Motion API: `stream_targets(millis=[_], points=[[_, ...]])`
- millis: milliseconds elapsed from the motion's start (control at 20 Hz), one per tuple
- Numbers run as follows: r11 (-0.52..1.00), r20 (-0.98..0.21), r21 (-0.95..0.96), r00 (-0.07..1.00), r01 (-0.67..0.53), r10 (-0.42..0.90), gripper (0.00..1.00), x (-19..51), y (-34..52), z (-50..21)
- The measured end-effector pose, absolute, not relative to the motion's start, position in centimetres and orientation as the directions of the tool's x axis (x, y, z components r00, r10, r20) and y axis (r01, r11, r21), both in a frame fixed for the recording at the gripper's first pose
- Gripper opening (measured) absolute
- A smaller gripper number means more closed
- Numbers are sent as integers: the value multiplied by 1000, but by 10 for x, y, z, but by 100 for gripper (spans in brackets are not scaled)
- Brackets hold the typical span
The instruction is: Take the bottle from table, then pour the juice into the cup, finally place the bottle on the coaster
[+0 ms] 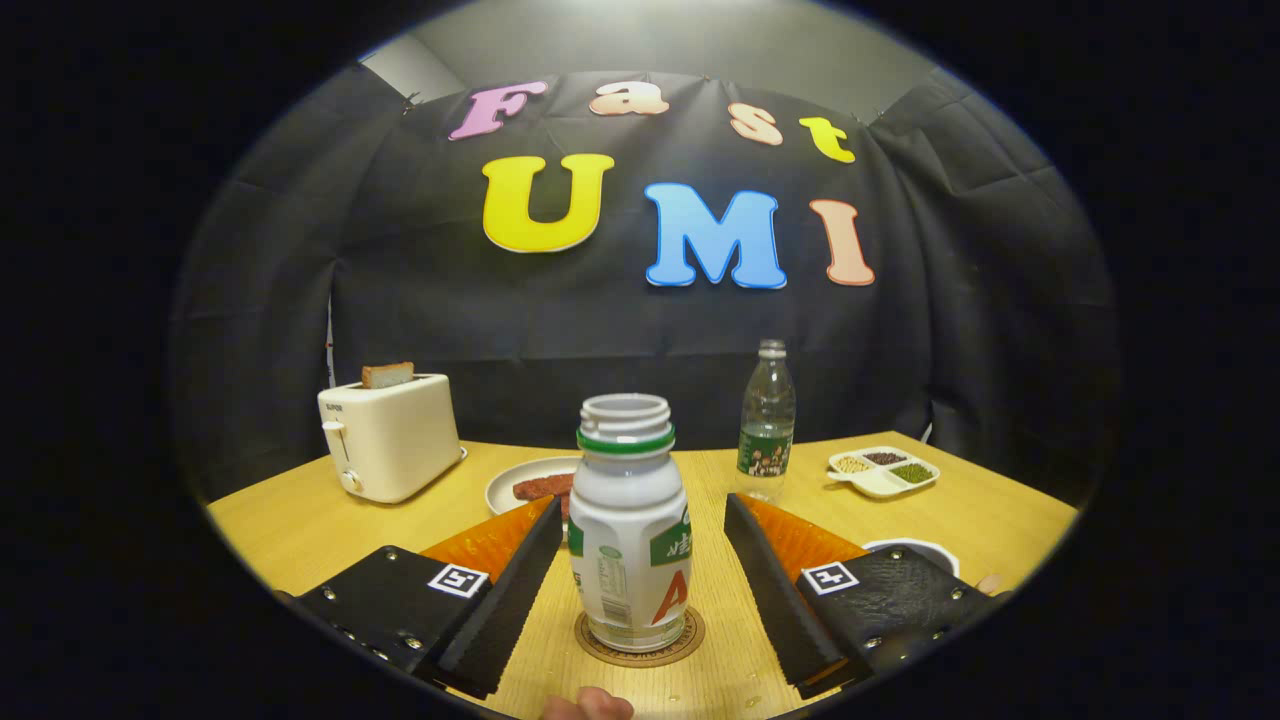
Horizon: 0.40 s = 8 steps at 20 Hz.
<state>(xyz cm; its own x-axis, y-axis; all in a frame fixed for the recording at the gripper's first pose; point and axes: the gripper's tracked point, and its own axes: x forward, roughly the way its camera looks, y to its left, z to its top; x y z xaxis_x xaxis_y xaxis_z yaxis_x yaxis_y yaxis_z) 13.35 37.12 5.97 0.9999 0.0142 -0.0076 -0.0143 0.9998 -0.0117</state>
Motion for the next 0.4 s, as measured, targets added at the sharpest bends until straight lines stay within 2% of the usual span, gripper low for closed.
stream_targets(millis=[250, 400], points=[[994, 27, 17, 994, -107, 107, 98, 94, 396, 123], [994, 47, -51, 994, -95, 98, 98, 68, 390, 150]])
